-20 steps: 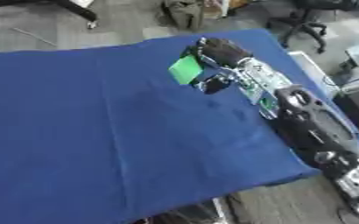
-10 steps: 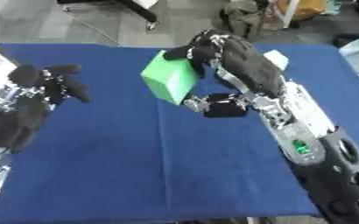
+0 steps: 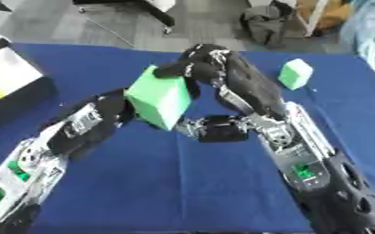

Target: Pick up the objects with one hand, pass them to the other hand, and then place them into the box on the other side of the table.

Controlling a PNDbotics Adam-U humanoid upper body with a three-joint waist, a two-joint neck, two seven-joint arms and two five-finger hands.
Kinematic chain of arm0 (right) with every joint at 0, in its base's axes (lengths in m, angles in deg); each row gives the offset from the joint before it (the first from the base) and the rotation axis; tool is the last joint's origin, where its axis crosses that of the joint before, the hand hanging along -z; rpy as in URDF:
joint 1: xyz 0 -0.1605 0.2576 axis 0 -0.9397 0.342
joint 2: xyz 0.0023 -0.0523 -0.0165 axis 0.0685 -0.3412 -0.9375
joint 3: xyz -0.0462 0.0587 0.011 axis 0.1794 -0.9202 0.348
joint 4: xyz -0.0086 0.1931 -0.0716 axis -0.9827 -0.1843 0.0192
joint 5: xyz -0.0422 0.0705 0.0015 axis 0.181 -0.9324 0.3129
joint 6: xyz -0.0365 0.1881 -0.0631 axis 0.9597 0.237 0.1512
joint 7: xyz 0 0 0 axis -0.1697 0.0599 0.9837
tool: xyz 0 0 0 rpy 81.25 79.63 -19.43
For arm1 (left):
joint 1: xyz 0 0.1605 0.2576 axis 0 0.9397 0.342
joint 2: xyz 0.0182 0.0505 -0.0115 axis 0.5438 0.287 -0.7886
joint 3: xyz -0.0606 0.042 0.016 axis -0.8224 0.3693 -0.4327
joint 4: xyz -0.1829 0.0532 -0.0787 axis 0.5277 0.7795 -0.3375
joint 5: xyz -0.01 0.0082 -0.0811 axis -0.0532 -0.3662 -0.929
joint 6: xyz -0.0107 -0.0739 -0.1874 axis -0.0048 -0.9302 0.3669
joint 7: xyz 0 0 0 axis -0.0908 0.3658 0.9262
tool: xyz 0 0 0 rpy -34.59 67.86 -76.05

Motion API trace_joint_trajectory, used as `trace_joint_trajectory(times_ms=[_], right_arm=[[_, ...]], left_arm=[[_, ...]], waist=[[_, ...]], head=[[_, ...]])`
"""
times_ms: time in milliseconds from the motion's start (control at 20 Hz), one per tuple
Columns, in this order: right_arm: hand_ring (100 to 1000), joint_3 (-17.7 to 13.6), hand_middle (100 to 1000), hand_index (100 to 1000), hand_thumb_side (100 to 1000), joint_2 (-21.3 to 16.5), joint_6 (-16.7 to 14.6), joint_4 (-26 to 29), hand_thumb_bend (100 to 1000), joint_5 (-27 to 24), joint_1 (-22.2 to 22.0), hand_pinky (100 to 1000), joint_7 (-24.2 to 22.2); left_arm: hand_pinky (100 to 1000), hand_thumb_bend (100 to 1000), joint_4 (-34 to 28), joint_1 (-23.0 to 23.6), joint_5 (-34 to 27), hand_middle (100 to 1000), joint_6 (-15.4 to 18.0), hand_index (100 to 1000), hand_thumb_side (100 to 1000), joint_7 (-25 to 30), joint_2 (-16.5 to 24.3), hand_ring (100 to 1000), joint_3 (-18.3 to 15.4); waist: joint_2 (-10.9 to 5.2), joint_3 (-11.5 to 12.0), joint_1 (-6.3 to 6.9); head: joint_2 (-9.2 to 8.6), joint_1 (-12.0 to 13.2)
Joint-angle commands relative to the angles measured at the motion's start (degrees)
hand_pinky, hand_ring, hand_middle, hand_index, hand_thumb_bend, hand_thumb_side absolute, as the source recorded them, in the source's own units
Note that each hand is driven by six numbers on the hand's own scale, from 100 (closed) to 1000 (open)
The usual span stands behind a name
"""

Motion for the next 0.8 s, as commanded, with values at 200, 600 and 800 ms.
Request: trace_joint_trajectory(times_ms=[200, 600, 800], right_arm=[[494, 0.8, 253, 526, 100, 1.6, 0.2, 1.2, 100, -2.8, 1.4, 653, -2.4], [492, 1.3, 252, 523, 100, 2.1, 0.1, 1.2, 100, -4.3, 1.4, 652, -4.2], [492, 1.6, 250, 522, 100, 2.1, 0.0, 1.2, 100, -4.1, 1.2, 652, -4.6]], left_arm=[[967, 349, 2.1, -1.2, 3.3, 673, 2.7, 903, 702, -1.0, -2.5, 726, 1.7], [973, 361, 6.3, -1.3, 5.7, 699, 4.8, 909, 718, -6.6, -4.8, 738, 2.3], [952, 320, 7.0, -1.4, 5.0, 662, 4.5, 874, 741, -10.2, -5.5, 709, 2.1]], waist=[[-1.10, -0.3, 0.12], [-1.11, -0.6, 0.02], [-1.13, -0.7, -0.04]], head=[[-0.14, -0.3], [-0.14, -0.8], [-0.14, -0.8]])
